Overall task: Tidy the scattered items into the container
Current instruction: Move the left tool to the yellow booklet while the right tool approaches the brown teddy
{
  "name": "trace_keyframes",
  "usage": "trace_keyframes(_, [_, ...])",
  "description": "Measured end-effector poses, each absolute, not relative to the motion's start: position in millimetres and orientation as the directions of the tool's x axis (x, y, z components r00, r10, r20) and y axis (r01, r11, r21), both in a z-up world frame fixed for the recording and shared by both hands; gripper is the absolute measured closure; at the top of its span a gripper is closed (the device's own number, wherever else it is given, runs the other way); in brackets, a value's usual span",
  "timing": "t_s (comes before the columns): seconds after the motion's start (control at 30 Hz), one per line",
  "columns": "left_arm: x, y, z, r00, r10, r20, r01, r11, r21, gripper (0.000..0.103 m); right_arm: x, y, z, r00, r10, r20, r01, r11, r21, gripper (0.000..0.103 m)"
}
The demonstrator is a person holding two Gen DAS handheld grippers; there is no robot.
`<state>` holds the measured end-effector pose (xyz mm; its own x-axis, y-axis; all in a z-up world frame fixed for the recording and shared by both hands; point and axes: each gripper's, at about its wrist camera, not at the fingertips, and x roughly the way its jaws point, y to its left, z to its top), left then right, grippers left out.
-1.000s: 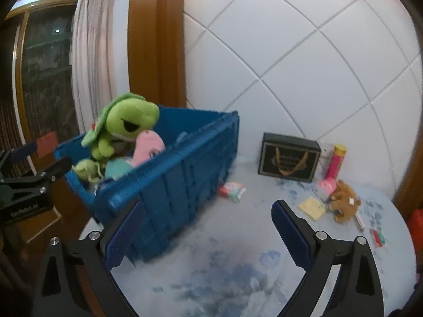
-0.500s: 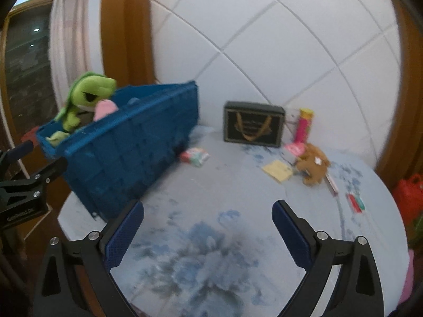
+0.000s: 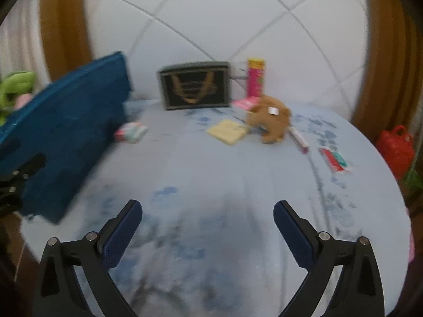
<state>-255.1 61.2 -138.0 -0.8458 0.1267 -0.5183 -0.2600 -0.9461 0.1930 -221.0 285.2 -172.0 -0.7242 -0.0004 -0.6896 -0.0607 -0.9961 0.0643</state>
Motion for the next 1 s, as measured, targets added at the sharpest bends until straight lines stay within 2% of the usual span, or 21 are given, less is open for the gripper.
trace_keyframes(0.23, [-336.2,147.4,-169.1,-0.799,0.256,-0.544,-0.407,-0.896,0.176,0.0,-291.2,343.1,-166.9,-0.742,0.102,-0.662,-0.14,-0.99,0.004,0.002])
trace_keyframes(0.4, [-383.1,196.8,-193.1,-0.777,0.265,-0.571,-0.43,-0.886,0.175,0.0,-385.3,384.5,-165.0,-0.738,0.148,-0.658,-0.168,-0.985,-0.032,0.001])
trace_keyframes(0.57, [-405.3,205.6,-207.0,-0.785,0.257,-0.563,-0.396,-0.908,0.138,0.0,-491.3,430.6,-204.7,-0.65,0.157,-0.743,-0.197,-0.98,-0.035,0.001])
trace_keyframes(0.77, [-414.9,195.1,-223.4,-0.778,0.218,-0.589,-0.373,-0.915,0.154,0.0,-563.2,458.7,-259.8,-0.542,0.125,-0.831,-0.235,-0.972,0.007,0.001])
trace_keyframes(0.93, [-438.1,191.4,-239.3,-0.758,0.196,-0.622,-0.366,-0.917,0.157,0.0,-607.4,461.2,-305.2,-0.426,0.007,-0.905,-0.208,-0.974,0.09,0.001])
trace_keyframes(0.97, [-444.2,193.2,-242.1,-0.754,0.203,-0.624,-0.375,-0.914,0.155,0.0,-604.7,462.0,-305.0,-0.452,0.019,-0.892,-0.219,-0.972,0.09,0.004])
trace_keyframes(1.0, [-450.6,195.2,-244.9,-0.75,0.211,-0.627,-0.385,-0.91,0.153,0.0,-600.5,462.9,-303.1,-0.486,0.038,-0.873,-0.233,-0.969,0.087,0.018])
